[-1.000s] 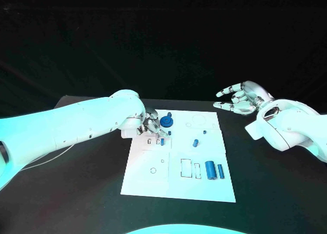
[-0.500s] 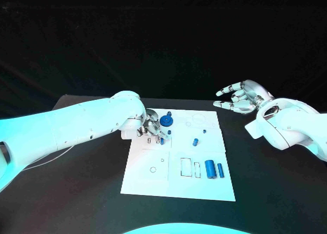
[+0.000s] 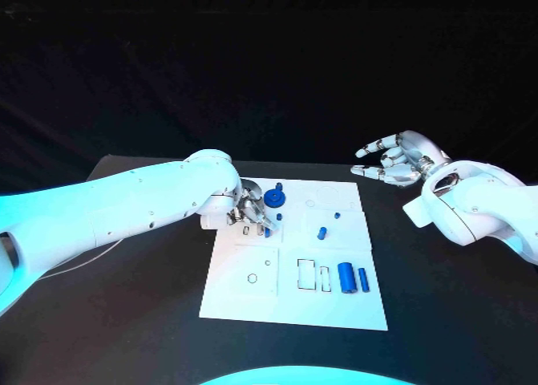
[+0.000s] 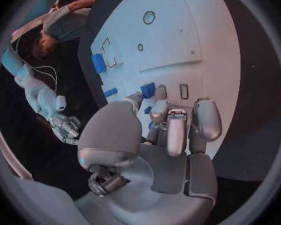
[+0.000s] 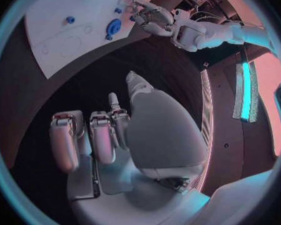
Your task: Assemble the parts on the task board
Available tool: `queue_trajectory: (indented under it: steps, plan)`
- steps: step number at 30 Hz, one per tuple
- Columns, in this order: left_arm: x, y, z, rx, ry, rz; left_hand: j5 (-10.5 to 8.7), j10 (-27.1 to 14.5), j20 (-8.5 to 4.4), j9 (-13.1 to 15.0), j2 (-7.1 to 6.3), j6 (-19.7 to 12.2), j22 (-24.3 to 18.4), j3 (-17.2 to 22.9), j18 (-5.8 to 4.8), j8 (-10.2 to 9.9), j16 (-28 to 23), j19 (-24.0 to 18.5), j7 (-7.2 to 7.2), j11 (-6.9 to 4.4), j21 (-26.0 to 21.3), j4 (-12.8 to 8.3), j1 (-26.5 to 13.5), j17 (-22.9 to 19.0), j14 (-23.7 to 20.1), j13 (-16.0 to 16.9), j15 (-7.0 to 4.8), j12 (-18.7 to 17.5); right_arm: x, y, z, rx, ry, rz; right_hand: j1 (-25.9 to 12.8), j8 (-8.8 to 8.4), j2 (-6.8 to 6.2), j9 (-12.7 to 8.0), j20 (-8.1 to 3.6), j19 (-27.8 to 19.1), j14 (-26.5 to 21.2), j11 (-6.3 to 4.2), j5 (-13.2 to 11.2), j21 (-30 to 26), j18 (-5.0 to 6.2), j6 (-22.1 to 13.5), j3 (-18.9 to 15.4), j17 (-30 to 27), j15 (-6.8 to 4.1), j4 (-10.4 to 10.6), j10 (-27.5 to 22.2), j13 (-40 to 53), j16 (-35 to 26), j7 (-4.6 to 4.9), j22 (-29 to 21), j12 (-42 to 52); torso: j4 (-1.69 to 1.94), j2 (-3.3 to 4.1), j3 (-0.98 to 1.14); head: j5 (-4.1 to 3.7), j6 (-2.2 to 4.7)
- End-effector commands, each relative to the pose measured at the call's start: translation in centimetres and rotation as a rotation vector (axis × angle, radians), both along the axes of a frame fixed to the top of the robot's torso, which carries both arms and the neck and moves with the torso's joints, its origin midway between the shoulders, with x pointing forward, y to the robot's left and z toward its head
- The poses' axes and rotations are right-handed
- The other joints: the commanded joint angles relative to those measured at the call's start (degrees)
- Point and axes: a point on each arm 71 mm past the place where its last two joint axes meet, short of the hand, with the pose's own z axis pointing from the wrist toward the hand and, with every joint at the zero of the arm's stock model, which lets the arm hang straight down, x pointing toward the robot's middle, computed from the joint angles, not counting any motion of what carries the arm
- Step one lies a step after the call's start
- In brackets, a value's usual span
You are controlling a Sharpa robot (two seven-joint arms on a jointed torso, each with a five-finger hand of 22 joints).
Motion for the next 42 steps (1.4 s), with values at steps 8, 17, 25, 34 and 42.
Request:
queue_trajectory:
  steps: [8, 17, 25, 34, 42]
  plan:
    - [-0.3, -0.3, 0.0, -0.016, 0.02, -0.006, 0.17, 0.46, 0.26, 0.48, 0.01, 0.44, 0.11, 1.37, -0.96, -0.55, 0.34, -0.19, -0.13, -0.27, 0.38, -0.02, 1.83, 12.93, 4.98, 0.14, -0.12, 0.2, 0.0, 0.2, 0.0, -0.023, 0.0, 0.021, -0.59, 0.2, -0.17, -0.08, -0.31, 4.84, 5.48, -0.3, 0.3, -0.22, 0.33, -0.32, 0.36, 12.8, -0.38, 0.02, -0.16, 8.51, -0.21, -0.02, 13.07, -0.3, 0.01, 0.0, -0.02, -0.01, -0.05]
    - [-0.3, -0.4, 0.0, -0.027, 0.023, 0.002, 0.15, 0.42, 0.23, 0.77, -0.02, 0.52, 0.26, 2.1, -0.98, -0.7, 0.33, -0.16, -0.21, -0.34, 0.45, -0.08, 2.66, 12.9, 4.97, 0.11, -0.18, 0.14, 0.1, 0.3, 0.0, -0.028, -0.002, 0.024, -0.59, 0.26, -0.12, -0.08, -0.32, 4.89, 5.52, -0.31, 0.41, -0.11, 0.3, -0.31, 0.43, 12.96, -0.39, 0.0, -0.12, 8.54, -0.15, -0.03, 13.15, -0.25, -0.02, 0.0, -0.06, -0.02, -0.16]
    - [-0.2, -0.2, -0.1, -0.052, 0.037, 0.02, -0.01, 0.21, -0.05, 2.49, -0.38, 0.37, 0.58, 11.07, -1.02, -1.72, 0.41, -0.2, -0.51, -0.69, 0.65, -2.03, 8.3, 13.05, 5.04, -0.12, -0.52, -0.35, 0.1, 0.3, -0.1, -0.029, -0.001, 0.024, -0.59, 0.26, -0.12, -0.08, -0.32, 4.89, 5.52, -0.31, 0.41, -0.11, 0.3, -0.31, 0.43, 12.96, -0.39, 0.0, -0.12, 8.54, -0.15, -0.03, 13.15, -0.25, 0.04, 0.02, -0.06, -0.06, -0.33]
    - [-0.2, 0.1, 0.0, -0.095, 0.051, 0.057, -0.2, 1.09, -0.2, 7.61, -4.22, 0.38, 0.8, 27.47, -1.01, -0.26, 0.66, -0.27, -0.69, -0.75, 0.79, -7.47, 5.67, 13.49, 5.24, -0.03, -0.77, -0.64, 0.3, 0.1, -0.1, -0.033, 0.0, 0.016, -0.59, 0.32, -0.1, -0.08, -0.33, 4.87, 5.5, -0.32, 0.51, -0.17, 0.31, -0.28, 0.49, 12.89, -0.39, -0.03, -0.1, 8.55, -0.18, -0.04, 13.11, -0.23, -0.02, 0.0, -0.06, 0.06, -0.18]
    - [-0.3, 1.2, 0.2, -0.136, 0.045, 0.106, -0.08, 1.88, -0.27, 10.85, -5.23, 0.31, 0.94, 33.2, -1.04, 0.8, 0.86, -0.17, -0.83, -1.09, 0.88, -10.83, 2.55, 13.83, 5.41, 0.55, -0.88, -0.28, 0.3, -0.1, -0.1, -0.035, 0.0, 0.012, -0.59, 0.36, -0.09, -0.08, -0.33, 4.86, 5.48, -0.33, 0.59, -0.19, 0.32, -0.27, 0.53, 12.81, -0.4, -0.05, -0.09, 8.56, -0.21, -0.05, 13.09, -0.22, 0.11, -0.09, 0.03, 0.13, -0.18]
